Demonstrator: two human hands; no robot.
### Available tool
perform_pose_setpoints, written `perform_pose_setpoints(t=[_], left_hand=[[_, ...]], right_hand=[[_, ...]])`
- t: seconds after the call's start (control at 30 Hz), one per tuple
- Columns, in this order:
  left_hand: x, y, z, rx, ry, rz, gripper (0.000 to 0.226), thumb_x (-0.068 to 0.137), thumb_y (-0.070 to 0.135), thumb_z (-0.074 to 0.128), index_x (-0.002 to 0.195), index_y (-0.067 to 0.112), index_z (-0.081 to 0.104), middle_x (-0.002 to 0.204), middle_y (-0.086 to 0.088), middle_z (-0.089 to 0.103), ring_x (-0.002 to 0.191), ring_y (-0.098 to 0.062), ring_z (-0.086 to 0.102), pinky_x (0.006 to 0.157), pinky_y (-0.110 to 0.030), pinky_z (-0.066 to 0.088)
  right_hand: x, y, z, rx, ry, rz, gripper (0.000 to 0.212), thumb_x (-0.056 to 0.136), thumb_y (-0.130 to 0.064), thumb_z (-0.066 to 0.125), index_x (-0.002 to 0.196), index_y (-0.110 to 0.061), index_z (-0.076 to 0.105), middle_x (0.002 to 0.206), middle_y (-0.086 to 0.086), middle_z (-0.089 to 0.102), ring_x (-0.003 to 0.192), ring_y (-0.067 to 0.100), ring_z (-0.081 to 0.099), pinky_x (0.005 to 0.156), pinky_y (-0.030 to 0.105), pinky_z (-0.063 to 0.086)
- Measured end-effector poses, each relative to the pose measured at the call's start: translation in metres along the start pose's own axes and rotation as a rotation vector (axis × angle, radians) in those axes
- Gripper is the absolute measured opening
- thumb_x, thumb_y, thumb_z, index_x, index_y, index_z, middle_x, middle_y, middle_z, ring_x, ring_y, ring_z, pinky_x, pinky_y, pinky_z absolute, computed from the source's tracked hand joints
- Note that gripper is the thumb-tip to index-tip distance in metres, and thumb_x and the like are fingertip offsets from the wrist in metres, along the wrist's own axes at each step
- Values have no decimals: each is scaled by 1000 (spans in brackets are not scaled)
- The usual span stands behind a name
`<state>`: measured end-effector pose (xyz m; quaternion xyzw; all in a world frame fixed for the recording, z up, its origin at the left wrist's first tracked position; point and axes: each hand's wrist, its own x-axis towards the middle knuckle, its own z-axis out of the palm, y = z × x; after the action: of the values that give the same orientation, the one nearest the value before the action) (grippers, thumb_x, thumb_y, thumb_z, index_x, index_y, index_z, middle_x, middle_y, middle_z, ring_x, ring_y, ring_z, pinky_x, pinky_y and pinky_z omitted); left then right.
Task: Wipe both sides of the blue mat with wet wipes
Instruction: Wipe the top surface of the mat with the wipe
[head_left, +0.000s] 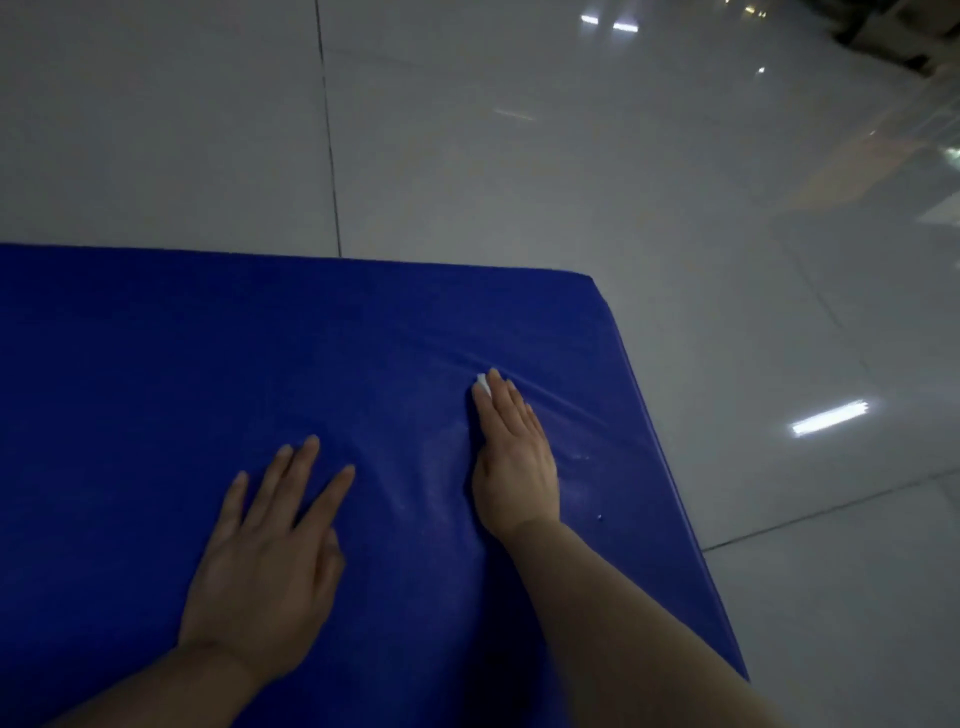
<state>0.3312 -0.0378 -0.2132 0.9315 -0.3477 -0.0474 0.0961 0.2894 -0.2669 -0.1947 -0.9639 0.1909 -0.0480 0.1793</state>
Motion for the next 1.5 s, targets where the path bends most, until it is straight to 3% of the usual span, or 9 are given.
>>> perform_pose_setpoints(t=[0.17,0.33,0.53,0.73,0.93,1.13,1.3,1.37,1.5], left_hand=[[1,3,-4,-27,4,-21,55,90,31,29,140,17,48,154,-12,31,141,-23,25,116,-40,5],[3,2,-2,-30,-3,-18,55,91,31,28,139,16,49,154,-13,30,142,-25,24,117,-41,3],[3,3,-3,-34,2,-13,55,92,32,28,140,17,48,155,-12,29,142,-23,24,116,-40,4],[4,3,-1,-47,4,-13,54,92,32,27,139,17,49,154,-13,31,141,-25,25,116,-38,1],[2,3,-4,-61,12,-22,54,93,32,26,139,16,50,153,-13,32,141,-26,28,116,-40,5],[3,3,0,-65,27,-23,55,93,33,24,139,16,49,154,-13,32,142,-27,28,115,-42,8],[2,2,-1,-71,19,-31,59,93,37,19,142,19,46,156,-11,28,144,-25,25,116,-42,7],[2,2,-1,-83,22,-30,60,92,38,17,143,20,44,157,-9,26,145,-24,22,117,-41,6],[2,2,0,-100,27,-21,62,92,38,16,144,19,43,157,-10,25,145,-24,21,118,-44,9]], right_hand=[[-32,61,-27,-85,-23,-25,79,78,17,42,148,-16,26,153,-6,17,145,16,9,117,29,3],[-68,103,-49,-22,168,616,82,79,20,38,149,-18,22,157,-1,16,146,15,6,116,26,6],[-104,27,-5,7,-24,-153,74,78,12,32,146,-16,33,152,1,33,143,14,21,118,34,17],[-108,100,-41,-62,204,496,86,76,24,37,146,-24,22,155,-2,21,141,8,9,117,44,21],[-134,38,-7,-63,-19,-97,70,81,4,26,147,-19,31,154,-2,30,144,13,20,118,33,14],[-138,95,-42,-53,208,546,85,77,23,38,144,-28,21,155,-3,24,144,12,15,117,42,22],[-164,-3,3,-15,-97,-114,75,84,5,41,150,-27,21,157,-8,19,144,3,10,118,26,6],[-166,8,-6,-44,-104,-206,70,83,-5,33,149,-25,23,156,-4,23,144,7,13,118,30,10],[-159,84,-45,-58,182,406,76,82,14,34,143,-28,20,151,-7,22,144,17,18,116,33,17]])
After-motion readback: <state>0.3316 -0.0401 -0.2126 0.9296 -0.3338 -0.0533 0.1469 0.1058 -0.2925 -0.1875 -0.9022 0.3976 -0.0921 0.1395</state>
